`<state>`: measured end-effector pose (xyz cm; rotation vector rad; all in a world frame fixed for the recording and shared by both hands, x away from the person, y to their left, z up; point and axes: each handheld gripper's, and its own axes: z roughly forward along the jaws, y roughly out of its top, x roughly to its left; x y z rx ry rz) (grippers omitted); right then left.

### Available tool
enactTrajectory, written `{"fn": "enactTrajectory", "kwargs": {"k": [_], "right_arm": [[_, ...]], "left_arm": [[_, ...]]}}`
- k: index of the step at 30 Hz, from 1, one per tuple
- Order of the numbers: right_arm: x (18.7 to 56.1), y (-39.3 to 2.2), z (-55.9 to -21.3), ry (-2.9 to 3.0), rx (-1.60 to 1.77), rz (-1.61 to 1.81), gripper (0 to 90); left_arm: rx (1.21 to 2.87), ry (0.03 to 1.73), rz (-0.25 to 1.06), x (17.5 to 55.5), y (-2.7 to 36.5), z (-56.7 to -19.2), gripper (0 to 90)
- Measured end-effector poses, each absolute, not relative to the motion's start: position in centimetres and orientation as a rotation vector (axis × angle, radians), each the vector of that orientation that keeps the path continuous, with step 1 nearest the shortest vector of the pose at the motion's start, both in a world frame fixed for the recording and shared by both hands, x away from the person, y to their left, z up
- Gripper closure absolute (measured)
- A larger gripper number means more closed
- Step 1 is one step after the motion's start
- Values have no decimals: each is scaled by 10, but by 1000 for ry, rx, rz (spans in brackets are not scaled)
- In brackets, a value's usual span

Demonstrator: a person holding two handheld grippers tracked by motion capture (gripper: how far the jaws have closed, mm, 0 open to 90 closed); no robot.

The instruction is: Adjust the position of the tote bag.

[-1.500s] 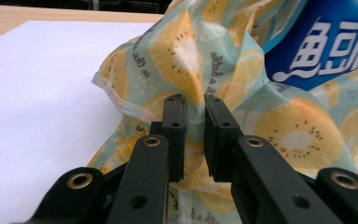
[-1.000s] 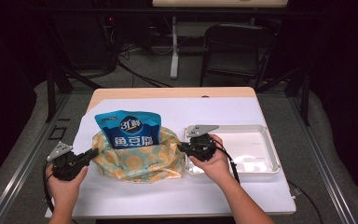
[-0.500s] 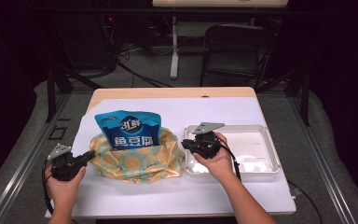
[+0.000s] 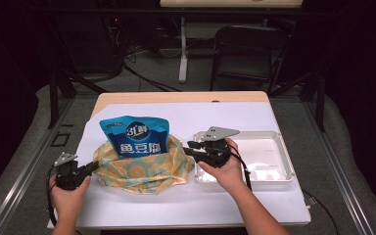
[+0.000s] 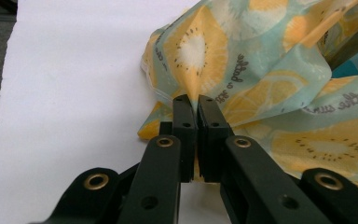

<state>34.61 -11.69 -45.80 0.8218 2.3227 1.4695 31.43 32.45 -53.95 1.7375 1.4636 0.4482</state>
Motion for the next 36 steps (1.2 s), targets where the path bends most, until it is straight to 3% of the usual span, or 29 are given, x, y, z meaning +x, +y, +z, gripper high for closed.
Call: {"fn": "enactTrajectory", "kwargs": {"k": [3, 8, 18, 36], "right_arm": [[343, -112, -452, 2297, 813, 1522, 602], [346, -99, -447, 2290, 786, 1504, 609], [369, -88, -460, 2303, 846, 1393, 898], [387, -104, -498, 2369, 942, 1186, 900]], "left_arm": [[1719, 1455, 451, 313, 324, -539, 865], [1707, 1442, 447, 312, 323, -538, 859], [1718, 1409, 446, 313, 321, -540, 859], [1745, 1456, 429, 318, 320, -548, 875]]}}
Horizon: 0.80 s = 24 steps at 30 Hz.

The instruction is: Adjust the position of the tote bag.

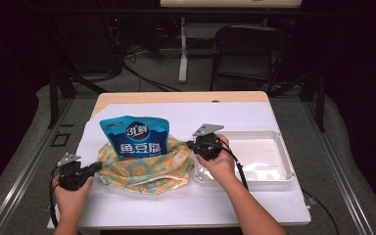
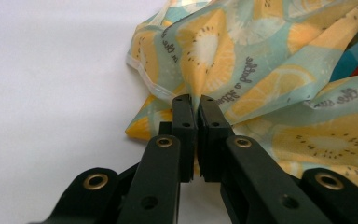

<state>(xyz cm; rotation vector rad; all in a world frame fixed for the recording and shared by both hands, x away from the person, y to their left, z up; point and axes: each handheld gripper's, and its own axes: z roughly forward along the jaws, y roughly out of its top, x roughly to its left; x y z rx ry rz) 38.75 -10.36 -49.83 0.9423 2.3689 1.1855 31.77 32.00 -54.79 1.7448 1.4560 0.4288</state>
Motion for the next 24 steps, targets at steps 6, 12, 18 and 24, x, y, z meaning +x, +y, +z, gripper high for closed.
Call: {"fn": "enactTrajectory", "kwargs": {"k": [6, 12, 18, 24], "right_arm": [[382, -103, -504, 2391, 910, 1150, 900], [381, -102, -507, 2396, 894, 1117, 900], [380, -103, -509, 2394, 888, 1098, 900], [379, -104, -512, 2400, 878, 1071, 900]], "left_arm": [[1765, 1502, 436, 320, 320, -551, 885], [1789, 1521, 426, 322, 321, -556, 888], [1823, 1538, 422, 325, 319, -560, 888], [1829, 1543, 414, 325, 319, -560, 881]]}}
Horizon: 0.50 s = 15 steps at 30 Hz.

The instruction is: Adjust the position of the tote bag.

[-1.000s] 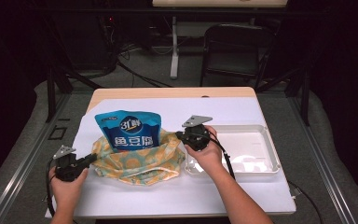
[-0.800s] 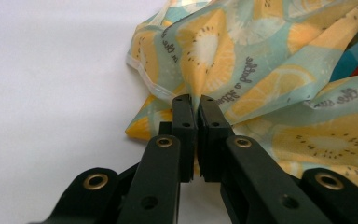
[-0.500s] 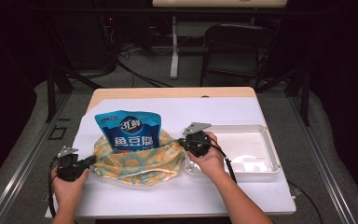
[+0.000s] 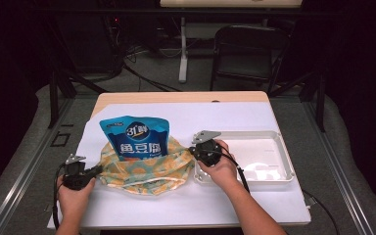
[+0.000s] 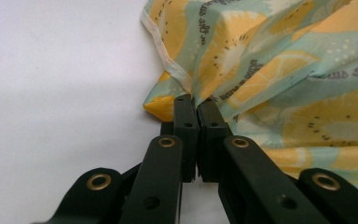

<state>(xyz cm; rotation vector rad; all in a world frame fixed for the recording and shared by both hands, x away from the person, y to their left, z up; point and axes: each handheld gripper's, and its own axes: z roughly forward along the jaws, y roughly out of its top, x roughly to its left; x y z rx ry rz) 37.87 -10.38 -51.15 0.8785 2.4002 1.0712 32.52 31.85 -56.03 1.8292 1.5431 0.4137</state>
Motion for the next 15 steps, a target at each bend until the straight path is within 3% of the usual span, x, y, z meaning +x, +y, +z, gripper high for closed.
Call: {"fn": "enactTrajectory", "kwargs": {"k": [5, 11, 15], "right_arm": [[377, -106, -509, 2409, 913, 1097, 871], [372, -109, -496, 2377, 929, 1243, 750], [366, -110, -486, 2324, 905, 1308, 668]], "left_arm": [[1779, 1513, 426, 319, 322, -553, 772], [1682, 1479, 467, 312, 327, -544, 608], [1664, 1472, 486, 309, 329, -541, 577]]}}
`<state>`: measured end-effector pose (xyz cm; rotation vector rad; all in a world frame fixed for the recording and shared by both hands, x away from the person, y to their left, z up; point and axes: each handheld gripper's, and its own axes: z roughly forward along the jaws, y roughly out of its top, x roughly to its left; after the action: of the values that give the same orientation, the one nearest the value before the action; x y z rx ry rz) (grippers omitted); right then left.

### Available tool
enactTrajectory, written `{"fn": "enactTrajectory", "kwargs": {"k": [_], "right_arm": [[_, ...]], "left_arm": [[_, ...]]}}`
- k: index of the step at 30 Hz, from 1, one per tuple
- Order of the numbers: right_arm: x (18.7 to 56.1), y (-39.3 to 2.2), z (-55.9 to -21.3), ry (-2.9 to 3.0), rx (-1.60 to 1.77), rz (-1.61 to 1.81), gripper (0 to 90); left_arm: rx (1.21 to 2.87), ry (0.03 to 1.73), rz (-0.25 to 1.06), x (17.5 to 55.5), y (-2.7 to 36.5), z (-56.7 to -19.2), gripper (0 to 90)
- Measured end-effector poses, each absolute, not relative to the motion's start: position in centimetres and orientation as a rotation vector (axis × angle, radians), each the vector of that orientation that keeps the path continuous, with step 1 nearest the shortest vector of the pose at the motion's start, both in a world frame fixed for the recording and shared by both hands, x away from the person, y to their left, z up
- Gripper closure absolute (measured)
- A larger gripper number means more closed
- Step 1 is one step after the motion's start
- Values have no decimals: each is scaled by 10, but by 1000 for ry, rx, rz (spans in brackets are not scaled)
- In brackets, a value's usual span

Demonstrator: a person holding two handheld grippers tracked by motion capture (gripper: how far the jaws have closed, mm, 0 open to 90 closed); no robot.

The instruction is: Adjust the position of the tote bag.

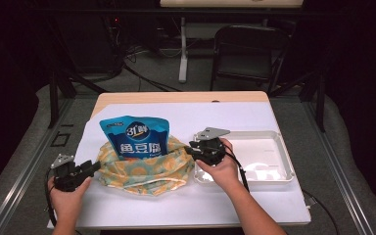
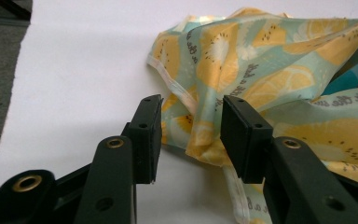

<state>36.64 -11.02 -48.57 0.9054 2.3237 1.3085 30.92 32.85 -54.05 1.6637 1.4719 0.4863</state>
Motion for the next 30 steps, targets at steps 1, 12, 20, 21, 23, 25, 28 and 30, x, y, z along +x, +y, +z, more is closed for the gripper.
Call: {"fn": "enactTrajectory", "kwargs": {"k": [1, 12, 20, 21, 23, 25, 28, 30], "right_arm": [[365, -110, -483, 2307, 900, 1328, 657], [356, -91, -485, 2382, 792, 1335, 587], [359, -79, -497, 2440, 781, 1258, 581], [358, -77, -499, 2448, 787, 1252, 589], [357, -73, -502, 2476, 767, 1216, 619], [356, -68, -506, 2503, 746, 1186, 641], [354, -63, -511, 2538, 723, 1138, 715], [352, -61, -514, 2550, 718, 1135, 801]], "left_arm": [[1657, 1469, 491, 309, 328, -540, 575], [1595, 1423, 515, 302, 327, -530, 552], [1619, 1389, 501, 299, 322, -528, 552], [1626, 1384, 499, 299, 320, -527, 552], [1639, 1376, 498, 299, 318, -527, 552], [1648, 1367, 495, 299, 316, -528, 553], [1682, 1364, 477, 301, 312, -530, 556], [1702, 1365, 470, 303, 311, -531, 562]]}}
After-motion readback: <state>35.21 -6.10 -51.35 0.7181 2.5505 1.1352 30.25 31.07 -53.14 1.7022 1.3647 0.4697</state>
